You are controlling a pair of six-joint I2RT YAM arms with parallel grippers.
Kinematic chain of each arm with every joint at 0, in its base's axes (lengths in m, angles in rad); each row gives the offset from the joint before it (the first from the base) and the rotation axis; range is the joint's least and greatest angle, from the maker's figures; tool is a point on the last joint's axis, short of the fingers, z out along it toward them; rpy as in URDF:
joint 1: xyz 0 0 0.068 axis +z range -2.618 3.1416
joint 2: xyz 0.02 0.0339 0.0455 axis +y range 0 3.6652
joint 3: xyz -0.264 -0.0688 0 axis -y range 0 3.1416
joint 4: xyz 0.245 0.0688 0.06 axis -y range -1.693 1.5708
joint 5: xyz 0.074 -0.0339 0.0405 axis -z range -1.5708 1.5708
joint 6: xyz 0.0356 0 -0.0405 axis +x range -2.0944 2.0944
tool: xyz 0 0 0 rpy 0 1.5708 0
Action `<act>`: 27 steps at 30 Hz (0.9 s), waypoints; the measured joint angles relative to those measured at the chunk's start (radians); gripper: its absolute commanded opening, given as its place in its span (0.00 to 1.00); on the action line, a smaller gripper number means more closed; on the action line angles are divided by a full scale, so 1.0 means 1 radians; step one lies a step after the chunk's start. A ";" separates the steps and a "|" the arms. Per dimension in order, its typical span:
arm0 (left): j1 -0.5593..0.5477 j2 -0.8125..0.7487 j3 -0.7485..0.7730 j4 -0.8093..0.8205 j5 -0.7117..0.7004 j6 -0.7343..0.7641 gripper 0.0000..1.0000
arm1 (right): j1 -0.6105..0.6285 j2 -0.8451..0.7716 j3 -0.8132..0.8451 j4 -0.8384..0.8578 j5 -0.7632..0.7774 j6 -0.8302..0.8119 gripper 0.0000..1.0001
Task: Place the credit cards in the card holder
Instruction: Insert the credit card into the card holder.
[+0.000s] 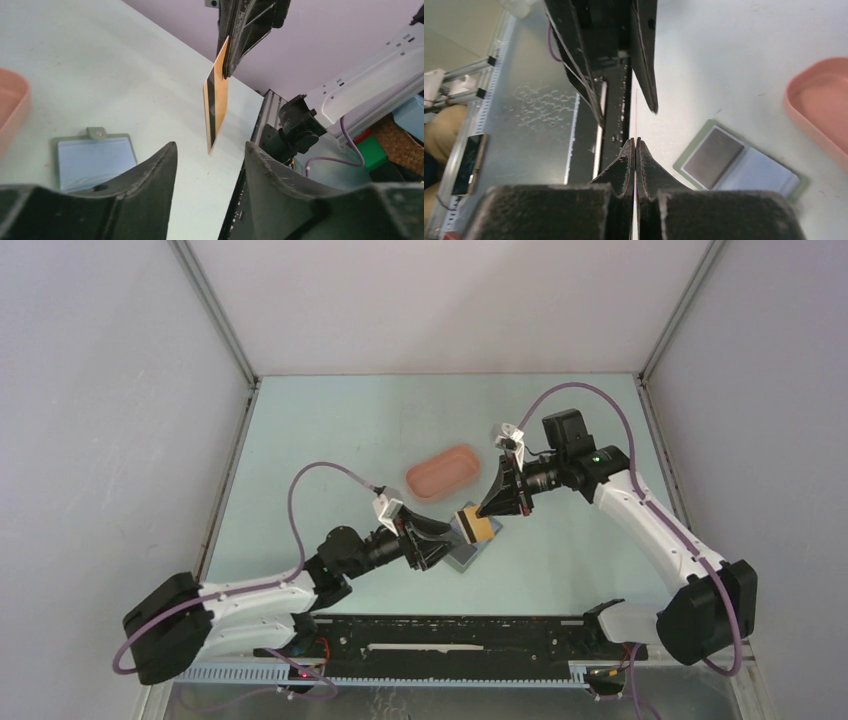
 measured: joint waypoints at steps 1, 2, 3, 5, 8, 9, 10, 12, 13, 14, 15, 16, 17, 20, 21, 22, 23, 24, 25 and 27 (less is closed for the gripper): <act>0.000 -0.040 -0.005 -0.039 -0.019 0.016 0.67 | -0.008 -0.010 0.000 -0.010 0.014 -0.018 0.00; 0.000 -0.074 -0.006 -0.073 -0.035 0.030 0.73 | -0.015 -0.018 0.000 -0.019 0.024 -0.034 0.00; 0.000 -0.112 -0.006 -0.114 -0.055 0.042 0.84 | -0.022 -0.023 0.000 -0.025 0.033 -0.044 0.00; 0.000 -0.192 -0.008 -0.193 -0.103 0.073 0.99 | -0.038 -0.030 0.000 -0.036 0.056 -0.066 0.00; 0.000 -0.288 -0.014 -0.298 -0.190 0.099 1.00 | -0.052 -0.029 0.000 -0.046 0.108 -0.082 0.00; 0.000 -0.316 -0.016 -0.340 -0.230 0.103 1.00 | -0.056 -0.026 0.000 -0.048 0.130 -0.084 0.00; 0.000 -0.330 -0.017 -0.366 -0.257 0.103 1.00 | -0.058 -0.021 0.000 -0.049 0.145 -0.085 0.00; 0.001 -0.343 -0.017 -0.413 -0.304 0.106 1.00 | -0.060 -0.002 0.000 -0.049 0.172 -0.084 0.00; 0.002 -0.343 -0.017 -0.438 -0.323 0.110 0.99 | -0.061 0.016 0.000 -0.048 0.187 -0.080 0.00; 0.003 -0.340 -0.017 -0.454 -0.332 0.111 0.99 | -0.062 0.036 0.000 -0.047 0.195 -0.077 0.00; 0.003 -0.334 -0.018 -0.459 -0.334 0.110 0.98 | -0.063 0.052 0.000 -0.046 0.200 -0.073 0.00; 0.004 -0.325 -0.022 -0.455 -0.334 0.109 0.97 | -0.065 0.076 0.000 -0.046 0.200 -0.070 0.00; 0.004 -0.314 -0.030 -0.438 -0.331 0.107 0.96 | -0.065 0.095 0.000 -0.046 0.199 -0.069 0.00; 0.005 -0.256 -0.059 -0.377 -0.304 0.093 0.96 | -0.065 0.154 0.000 -0.048 0.183 -0.065 0.00; 0.006 -0.237 -0.064 -0.363 -0.294 0.090 0.96 | -0.065 0.168 0.000 -0.050 0.177 -0.066 0.00; 0.006 -0.214 -0.064 -0.352 -0.282 0.084 0.96 | -0.065 0.179 0.000 -0.055 0.170 -0.068 0.00; 0.007 -0.193 -0.064 -0.336 -0.268 0.080 0.96 | -0.064 0.190 0.002 -0.062 0.161 -0.072 0.00; 0.009 -0.174 -0.064 -0.319 -0.255 0.074 0.96 | -0.064 0.202 0.005 -0.074 0.152 -0.078 0.00; 0.013 -0.160 -0.064 -0.308 -0.243 0.067 0.96 | -0.063 0.209 0.009 -0.082 0.145 -0.082 0.00; 0.025 -0.126 -0.064 -0.282 -0.210 0.051 0.95 | -0.059 0.224 0.020 -0.102 0.127 -0.097 0.00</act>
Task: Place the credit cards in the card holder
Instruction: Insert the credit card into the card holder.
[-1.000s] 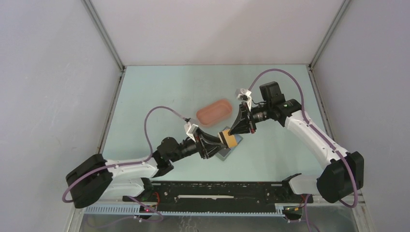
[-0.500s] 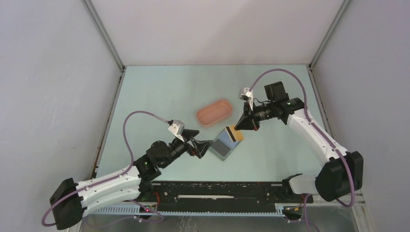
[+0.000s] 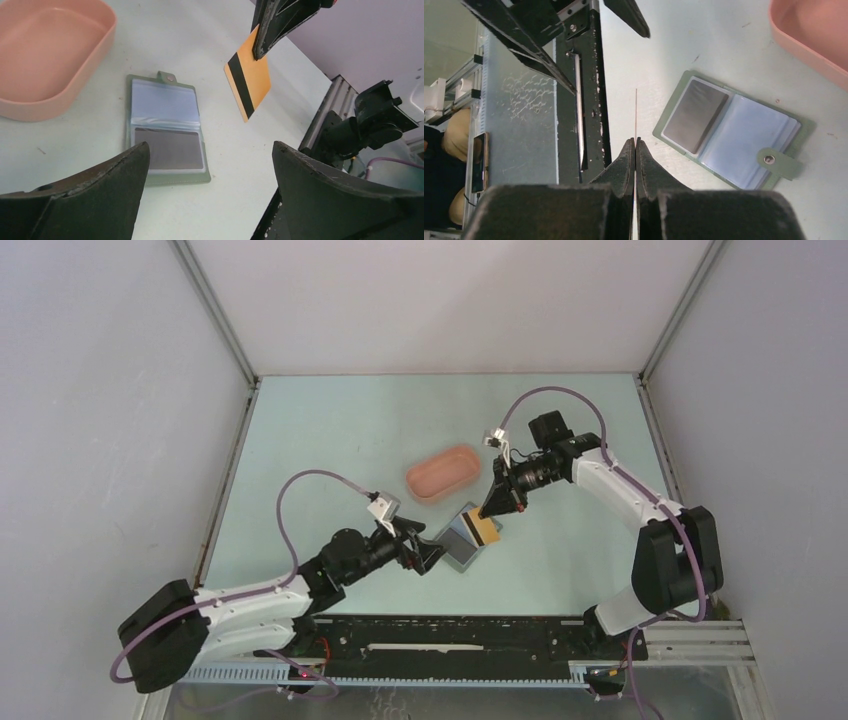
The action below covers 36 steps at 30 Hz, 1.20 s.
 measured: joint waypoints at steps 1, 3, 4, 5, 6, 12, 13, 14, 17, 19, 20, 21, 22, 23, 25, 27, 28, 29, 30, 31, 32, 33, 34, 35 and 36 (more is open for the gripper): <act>0.008 0.017 0.000 0.015 0.018 -0.006 0.94 | 0.003 0.005 0.005 -0.009 -0.011 -0.008 0.00; 0.027 0.060 0.001 0.056 0.061 -0.021 0.93 | 0.011 0.010 0.015 -0.025 -0.027 -0.024 0.00; 0.041 0.087 0.001 0.085 0.095 -0.031 0.91 | 0.015 0.011 0.018 -0.032 -0.035 -0.031 0.00; 0.053 0.113 0.002 0.110 0.124 -0.039 0.88 | 0.019 0.011 0.020 -0.039 -0.042 -0.039 0.00; 0.059 0.132 0.002 0.128 0.148 -0.048 0.86 | 0.022 0.011 0.021 -0.044 -0.048 -0.045 0.00; 0.074 0.262 0.041 0.237 0.291 -0.093 0.63 | 0.035 0.017 0.027 -0.068 -0.079 -0.067 0.00; 0.074 0.282 0.057 0.252 0.309 -0.101 0.60 | 0.036 0.019 0.027 -0.071 -0.085 -0.070 0.00; 0.074 0.303 0.074 0.269 0.325 -0.109 0.59 | 0.037 0.021 0.029 -0.076 -0.090 -0.073 0.00; 0.074 0.354 0.111 0.319 0.358 -0.130 0.51 | 0.039 0.031 0.034 -0.092 -0.100 -0.086 0.00; 0.074 0.388 0.129 0.347 0.373 -0.145 0.46 | 0.043 0.036 0.036 -0.103 -0.103 -0.095 0.00; 0.074 0.405 0.137 0.359 0.381 -0.152 0.41 | 0.045 0.039 0.038 -0.108 -0.105 -0.098 0.00; 0.074 0.418 0.143 0.366 0.385 -0.156 0.26 | 0.047 0.041 0.040 -0.112 -0.107 -0.100 0.00; 0.074 0.432 0.149 0.371 0.389 -0.161 0.17 | 0.049 0.043 0.043 -0.114 -0.108 -0.104 0.00; 0.074 0.445 0.154 0.377 0.393 -0.169 0.09 | 0.050 0.043 0.044 -0.115 -0.110 -0.106 0.00; 0.074 0.462 0.158 0.388 0.401 -0.184 0.00 | 0.052 0.043 0.045 -0.121 -0.114 -0.109 0.00; 0.077 0.468 0.158 0.399 0.415 -0.192 0.00 | 0.053 0.044 0.046 -0.121 -0.112 -0.115 0.14; 0.077 0.468 0.158 0.402 0.416 -0.195 0.00 | 0.053 0.045 0.047 -0.124 -0.114 -0.116 0.23; 0.077 0.468 0.158 0.404 0.416 -0.196 0.00 | 0.053 0.045 0.047 -0.127 -0.114 -0.115 0.31; 0.077 0.468 0.158 0.408 0.415 -0.202 0.00 | 0.053 0.045 0.048 -0.127 -0.113 -0.120 0.41; 0.077 0.468 0.158 0.420 0.414 -0.209 0.00 | 0.053 0.045 0.049 -0.129 -0.114 -0.121 0.47; 0.077 0.467 0.155 0.438 0.407 -0.220 0.00 | 0.054 0.045 0.050 -0.132 -0.113 -0.122 0.51; 0.078 0.467 0.154 0.442 0.404 -0.222 0.00 | 0.055 0.045 0.053 -0.138 -0.110 -0.123 0.55; 0.079 0.464 0.142 0.466 0.394 -0.239 0.00 | 0.054 0.045 0.057 -0.140 -0.106 -0.126 0.55; 0.079 0.456 0.118 0.492 0.379 -0.257 0.00 | 0.051 0.044 0.063 -0.144 -0.100 -0.130 0.55; 0.079 0.448 0.092 0.510 0.369 -0.272 0.00 | 0.047 0.042 0.067 -0.144 -0.094 -0.131 0.55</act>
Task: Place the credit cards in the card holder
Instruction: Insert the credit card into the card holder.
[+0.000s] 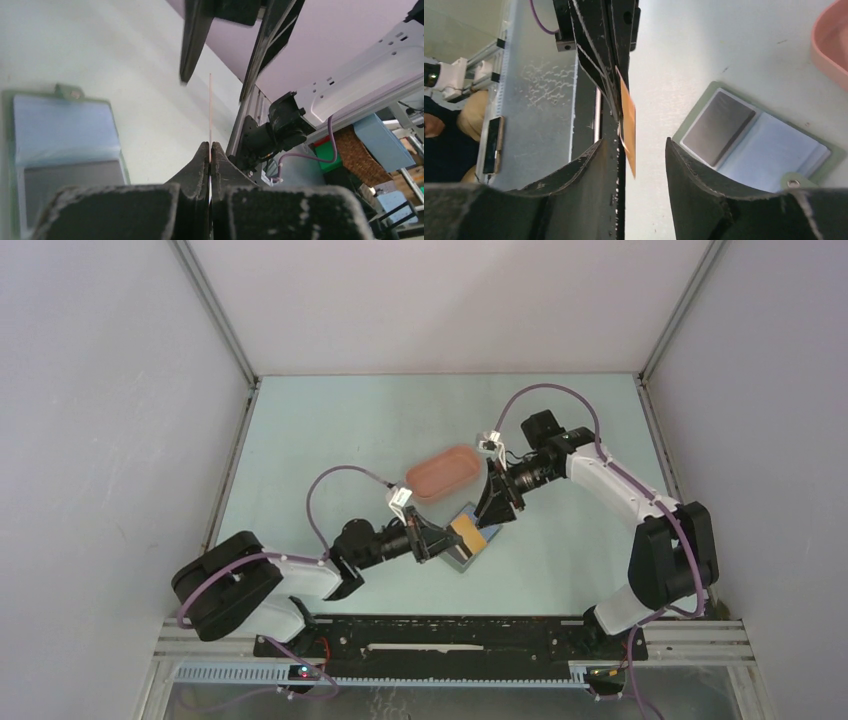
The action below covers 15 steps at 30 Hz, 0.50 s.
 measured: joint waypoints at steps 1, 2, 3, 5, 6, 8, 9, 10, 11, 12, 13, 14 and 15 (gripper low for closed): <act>0.000 -0.009 -0.034 0.025 -0.018 -0.021 0.00 | -0.009 -0.004 0.001 0.002 0.010 0.000 0.55; 0.000 -0.014 -0.064 0.045 -0.035 -0.042 0.00 | -0.015 -0.010 0.001 0.006 0.028 0.006 0.54; 0.000 -0.016 -0.095 0.061 -0.052 -0.065 0.00 | -0.025 -0.019 -0.002 0.025 0.056 0.026 0.54; 0.000 -0.016 -0.150 0.091 -0.089 -0.112 0.00 | -0.043 -0.043 -0.018 0.090 0.127 0.079 0.55; 0.000 -0.015 -0.172 0.104 -0.106 -0.136 0.00 | -0.052 -0.059 -0.035 0.133 0.181 0.117 0.55; 0.000 -0.011 -0.197 0.125 -0.136 -0.175 0.00 | -0.060 -0.071 -0.058 0.193 0.272 0.180 0.55; 0.000 -0.004 -0.205 0.138 -0.152 -0.196 0.00 | -0.062 -0.066 -0.066 0.227 0.324 0.219 0.55; 0.000 0.004 -0.209 0.148 -0.169 -0.214 0.00 | -0.063 -0.056 -0.070 0.251 0.363 0.250 0.55; 0.000 0.012 -0.210 0.155 -0.180 -0.229 0.00 | -0.063 -0.040 -0.071 0.275 0.395 0.278 0.56; 0.000 0.023 -0.210 0.164 -0.196 -0.246 0.00 | -0.063 -0.020 -0.072 0.295 0.423 0.303 0.57; 0.000 0.035 -0.210 0.170 -0.208 -0.261 0.00 | -0.063 0.001 -0.072 0.312 0.443 0.323 0.57; 0.000 0.048 -0.210 0.175 -0.221 -0.278 0.00 | -0.063 0.024 -0.072 0.325 0.460 0.341 0.57; 0.000 0.065 -0.210 0.178 -0.231 -0.293 0.00 | -0.063 0.049 -0.072 0.334 0.475 0.357 0.57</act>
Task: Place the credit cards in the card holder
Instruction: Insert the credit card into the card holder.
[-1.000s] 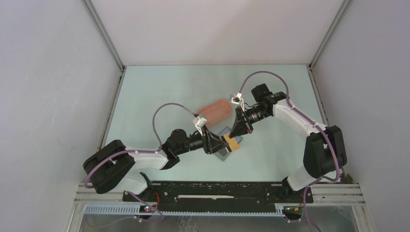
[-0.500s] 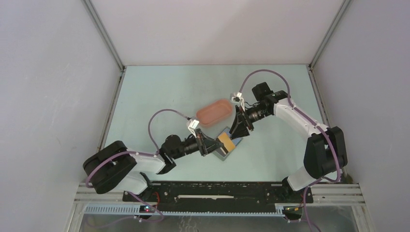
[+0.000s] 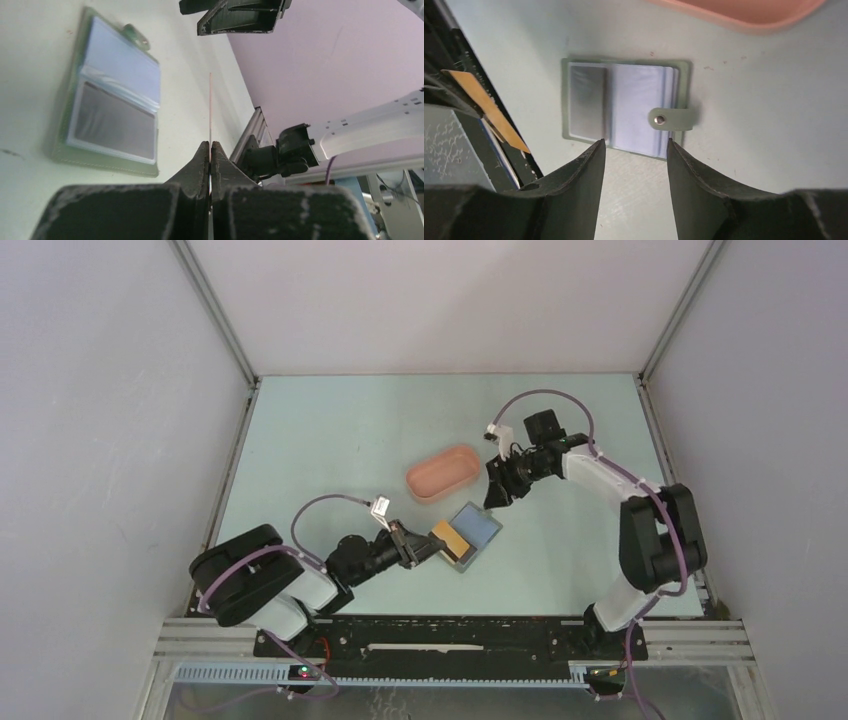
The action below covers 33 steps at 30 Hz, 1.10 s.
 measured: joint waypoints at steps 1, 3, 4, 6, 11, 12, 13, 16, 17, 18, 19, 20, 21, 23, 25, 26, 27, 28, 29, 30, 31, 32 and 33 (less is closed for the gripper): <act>0.000 0.023 0.000 0.005 -0.011 -0.017 0.00 | 0.000 0.029 0.000 0.006 0.014 0.016 0.58; 0.000 0.060 0.000 0.005 -0.025 -0.041 0.00 | 0.000 0.084 0.004 0.005 0.033 0.036 0.57; 0.000 0.072 0.000 0.005 -0.029 -0.049 0.00 | 0.000 0.111 0.008 0.003 0.039 0.046 0.58; 0.000 0.094 0.001 0.005 -0.042 -0.066 0.00 | 0.000 0.163 0.020 -0.005 0.053 0.059 0.58; 0.000 0.130 0.002 0.006 -0.070 -0.096 0.00 | 0.000 0.236 0.037 -0.021 0.083 0.075 0.57; 0.000 0.139 0.002 0.007 -0.072 -0.102 0.00 | 0.000 0.248 0.042 -0.024 0.086 0.076 0.57; 0.000 0.146 0.002 0.007 -0.072 -0.106 0.00 | 0.000 0.257 0.047 -0.027 0.090 0.076 0.57; 0.000 0.173 0.006 0.007 -0.072 -0.118 0.00 | 0.003 0.284 0.064 -0.043 0.091 0.076 0.56; 0.000 0.180 0.009 0.006 -0.072 -0.120 0.00 | 0.004 0.288 0.071 -0.050 0.091 0.076 0.56; 0.000 0.187 0.013 0.005 -0.072 -0.122 0.00 | 0.007 0.293 0.076 -0.056 0.092 0.075 0.55; 0.000 0.191 0.016 0.005 -0.072 -0.124 0.00 | 0.009 0.296 0.080 -0.060 0.092 0.075 0.55; 0.000 0.195 0.019 0.006 -0.072 -0.128 0.00 | 0.011 0.298 0.083 -0.063 0.092 0.075 0.55; 0.000 0.198 0.021 0.005 -0.072 -0.130 0.00 | 0.015 0.298 0.084 -0.065 0.092 0.074 0.55; 0.000 0.201 0.022 0.006 -0.072 -0.137 0.00 | 0.025 0.299 0.085 -0.075 0.092 0.073 0.54; 0.000 0.202 0.022 0.005 -0.073 -0.142 0.00 | 0.034 0.299 0.085 -0.085 0.092 0.071 0.52; 0.000 0.202 0.022 0.005 -0.074 -0.145 0.00 | 0.039 0.301 0.085 -0.093 0.090 0.070 0.51; 0.000 0.202 0.022 0.004 -0.074 -0.145 0.00 | 0.041 0.302 0.085 -0.100 0.087 0.069 0.50; 0.000 0.202 0.022 0.003 -0.076 -0.146 0.00 | 0.043 0.304 0.085 -0.108 0.082 0.068 0.50; 0.000 0.202 0.022 0.000 -0.078 -0.148 0.00 | 0.045 0.306 0.085 -0.118 0.076 0.068 0.50; 0.000 0.202 0.022 -0.004 -0.080 -0.149 0.00 | 0.045 0.307 0.085 -0.126 0.070 0.068 0.50; 0.000 0.201 0.022 -0.011 -0.082 -0.153 0.00 | 0.045 0.306 0.085 -0.132 0.061 0.068 0.49; 0.000 0.201 0.022 -0.016 -0.084 -0.154 0.00 | 0.045 0.306 0.084 -0.138 0.051 0.068 0.49; 0.000 0.199 0.022 -0.021 -0.086 -0.155 0.00 | 0.045 0.306 0.083 -0.143 0.040 0.068 0.49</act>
